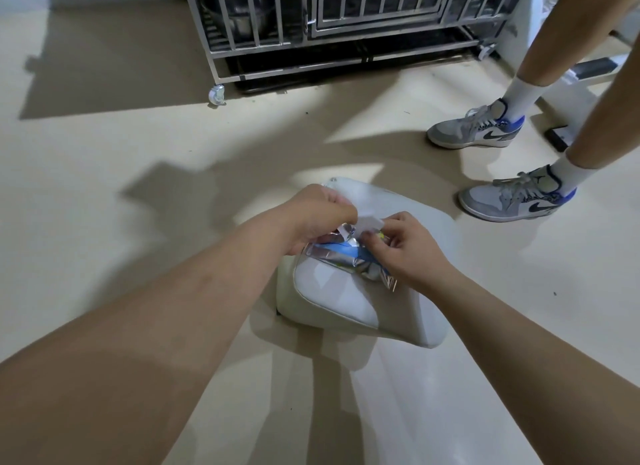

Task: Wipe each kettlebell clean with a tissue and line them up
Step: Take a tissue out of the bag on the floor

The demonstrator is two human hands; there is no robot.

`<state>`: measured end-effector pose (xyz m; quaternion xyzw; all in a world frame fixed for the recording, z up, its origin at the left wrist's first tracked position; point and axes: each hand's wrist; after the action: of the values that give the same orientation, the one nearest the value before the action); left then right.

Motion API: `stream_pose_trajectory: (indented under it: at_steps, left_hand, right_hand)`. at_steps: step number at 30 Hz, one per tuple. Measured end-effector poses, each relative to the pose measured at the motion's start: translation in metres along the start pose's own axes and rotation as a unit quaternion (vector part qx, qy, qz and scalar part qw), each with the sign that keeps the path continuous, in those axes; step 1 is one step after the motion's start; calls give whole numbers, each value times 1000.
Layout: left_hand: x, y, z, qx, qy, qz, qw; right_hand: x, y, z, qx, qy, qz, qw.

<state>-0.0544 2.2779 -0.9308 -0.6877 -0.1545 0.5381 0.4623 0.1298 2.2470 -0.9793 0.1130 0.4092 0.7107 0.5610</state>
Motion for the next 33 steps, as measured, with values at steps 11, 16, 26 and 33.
stream_pose_trajectory:
  at_steps: [11, 16, 26, 33]
  left_hand:
    - [-1, -13, -1, 327, -20, -176, 928]
    - [2, -26, -2, 270, -61, -221, 935]
    - [4, -27, 10, 169, -170, -174, 955]
    - [-101, -72, 32, -78, -129, -125, 981]
  right_hand:
    - [-1, -1, 2, -80, 40, -43, 995]
    - [-3, 3, 0, -104, 33, -51, 993]
    - [-5, 30, 22, -103, -56, -114, 986]
    - [-29, 170, 52, 398, -15, -85, 913]
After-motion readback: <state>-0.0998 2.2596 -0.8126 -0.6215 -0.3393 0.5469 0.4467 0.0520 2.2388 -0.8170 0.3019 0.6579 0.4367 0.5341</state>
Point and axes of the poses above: each hand's wrist, its own x-axis towards the middle knuckle, its own z-axis out of the back of the hand, y = z × x, and after that the axes turned 15 degrees about y, right-handed
